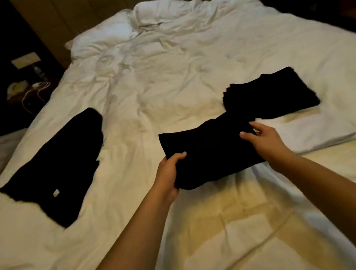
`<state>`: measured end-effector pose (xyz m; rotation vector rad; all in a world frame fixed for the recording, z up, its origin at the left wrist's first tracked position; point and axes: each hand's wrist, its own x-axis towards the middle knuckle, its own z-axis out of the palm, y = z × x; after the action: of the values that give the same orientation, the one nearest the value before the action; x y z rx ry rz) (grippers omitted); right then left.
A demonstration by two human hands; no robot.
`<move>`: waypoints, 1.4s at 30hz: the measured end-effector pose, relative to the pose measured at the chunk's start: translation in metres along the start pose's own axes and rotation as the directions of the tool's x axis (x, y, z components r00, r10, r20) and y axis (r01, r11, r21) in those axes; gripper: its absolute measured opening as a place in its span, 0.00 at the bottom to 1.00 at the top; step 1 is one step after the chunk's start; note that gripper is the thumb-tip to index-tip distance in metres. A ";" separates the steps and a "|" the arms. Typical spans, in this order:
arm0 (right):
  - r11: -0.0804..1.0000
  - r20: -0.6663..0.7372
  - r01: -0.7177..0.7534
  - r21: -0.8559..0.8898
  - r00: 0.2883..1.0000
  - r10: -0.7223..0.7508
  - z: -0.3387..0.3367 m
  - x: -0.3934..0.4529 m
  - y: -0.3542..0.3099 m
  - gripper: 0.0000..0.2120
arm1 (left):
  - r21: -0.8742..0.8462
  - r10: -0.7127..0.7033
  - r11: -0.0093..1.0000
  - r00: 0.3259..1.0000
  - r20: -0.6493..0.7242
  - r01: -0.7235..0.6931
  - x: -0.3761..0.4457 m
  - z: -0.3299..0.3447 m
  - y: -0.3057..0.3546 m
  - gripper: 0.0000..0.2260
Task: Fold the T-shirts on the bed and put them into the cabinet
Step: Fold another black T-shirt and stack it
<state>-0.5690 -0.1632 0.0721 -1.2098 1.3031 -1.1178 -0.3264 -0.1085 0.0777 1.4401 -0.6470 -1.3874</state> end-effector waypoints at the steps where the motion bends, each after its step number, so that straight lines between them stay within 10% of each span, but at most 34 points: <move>1: 1.000 -0.016 0.005 0.001 1.000 -0.005 -0.013 0.007 -0.005 0.17 | 0.001 0.012 1.000 1.000 0.011 -0.012 0.005 0.015 0.003 0.13; 20: 0.978 -0.314 0.016 -0.206 0.946 -0.082 -0.159 0.172 -0.024 0.15 | 0.060 0.196 0.979 0.979 -0.048 -0.193 0.130 0.230 0.048 0.21; 35: 0.817 -0.253 -0.045 -0.574 0.959 -0.125 -0.175 0.204 0.009 0.19 | 0.320 0.258 0.920 0.964 -0.062 -0.225 0.156 0.248 0.033 0.26; 38: 0.665 -0.237 0.000 -0.746 0.934 -0.266 -0.171 0.202 0.015 0.22 | 0.580 0.493 0.733 0.865 -0.095 -0.355 0.152 0.256 0.035 0.35; 42: 0.380 0.018 0.213 -0.900 0.890 -0.455 -0.158 0.207 0.009 0.24 | 0.849 0.643 0.040 0.663 0.382 -0.527 0.152 0.275 0.037 0.26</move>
<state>-0.7287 -0.3693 0.0599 -2.2848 2.0145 -0.8210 -0.5466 -0.3348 0.0892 1.6895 -1.9661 -0.0788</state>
